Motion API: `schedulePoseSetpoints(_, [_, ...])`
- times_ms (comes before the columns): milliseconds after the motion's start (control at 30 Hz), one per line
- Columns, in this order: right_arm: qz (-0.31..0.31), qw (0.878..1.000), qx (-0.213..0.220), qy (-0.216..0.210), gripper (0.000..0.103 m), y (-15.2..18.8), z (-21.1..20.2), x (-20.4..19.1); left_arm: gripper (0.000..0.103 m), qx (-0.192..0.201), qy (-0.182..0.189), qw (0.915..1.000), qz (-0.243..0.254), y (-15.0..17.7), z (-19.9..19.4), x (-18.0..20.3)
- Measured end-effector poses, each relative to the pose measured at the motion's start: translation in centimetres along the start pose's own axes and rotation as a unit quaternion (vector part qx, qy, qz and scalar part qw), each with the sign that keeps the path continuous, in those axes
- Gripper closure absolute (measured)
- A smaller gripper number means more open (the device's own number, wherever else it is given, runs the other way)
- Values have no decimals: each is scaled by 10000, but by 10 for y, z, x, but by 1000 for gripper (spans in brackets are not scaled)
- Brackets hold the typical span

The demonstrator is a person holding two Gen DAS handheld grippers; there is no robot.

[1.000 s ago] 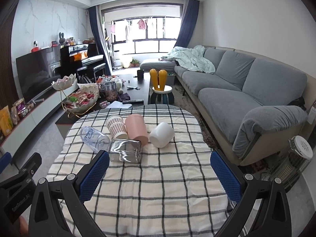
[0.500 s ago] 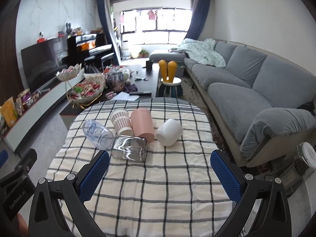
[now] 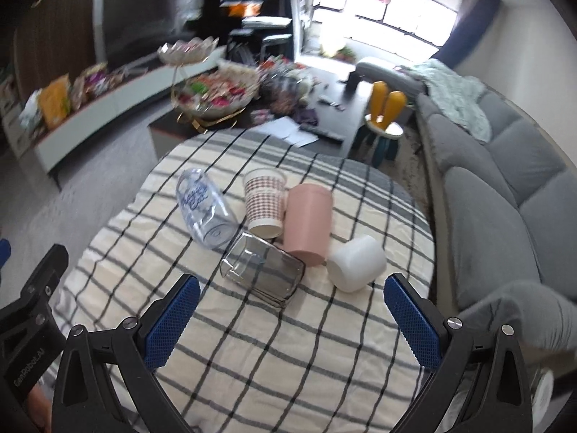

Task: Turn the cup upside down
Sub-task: 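Move the right tool toward the grey glass cup and close around it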

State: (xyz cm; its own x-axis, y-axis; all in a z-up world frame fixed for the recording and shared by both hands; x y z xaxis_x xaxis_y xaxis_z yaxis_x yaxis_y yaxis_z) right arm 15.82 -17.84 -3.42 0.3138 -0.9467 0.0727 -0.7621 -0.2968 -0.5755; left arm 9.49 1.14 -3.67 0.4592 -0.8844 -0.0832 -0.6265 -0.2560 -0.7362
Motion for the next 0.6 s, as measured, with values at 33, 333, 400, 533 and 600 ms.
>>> schedulePoseSetpoints(33, [-201,9996,-194,-107,1,-6,9,-3,0,-144,-66,9998,-109,1,5,0])
schedulePoseSetpoints(333, [-1526,9734,-1575,-661,4,-25,72,-28,0,-1225,-529,9886,-693,12,36,2])
schedulePoseSetpoints(400, [-1808,9599,-1975,-827,4,-24,86,-36,0,-1436,-592,9852,-729,16,42,3])
schedulePoseSetpoints(533, [-2275,9321,-2629,-1012,8,-16,111,-45,0,-1761,-708,9785,-805,22,51,8])
schedulePoseSetpoints(600, [-2473,9223,-2792,-1011,10,-13,120,-48,0,-1941,-720,9743,-885,26,57,11])
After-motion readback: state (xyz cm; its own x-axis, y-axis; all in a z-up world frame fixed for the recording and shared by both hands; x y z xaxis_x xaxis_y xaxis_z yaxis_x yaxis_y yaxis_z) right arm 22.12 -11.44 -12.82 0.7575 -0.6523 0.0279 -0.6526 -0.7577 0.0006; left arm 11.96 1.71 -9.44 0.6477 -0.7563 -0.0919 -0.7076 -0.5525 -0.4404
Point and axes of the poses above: each gripper's, at about its wrist camera, not at the fingertips, and z roughly the way its jaws point, x to its right, y to its underside, the point moved 5 cm from there along z, roughly the way its jaws point, and after that the axes turned 8 degrees about -y, right-handed, at the moved point
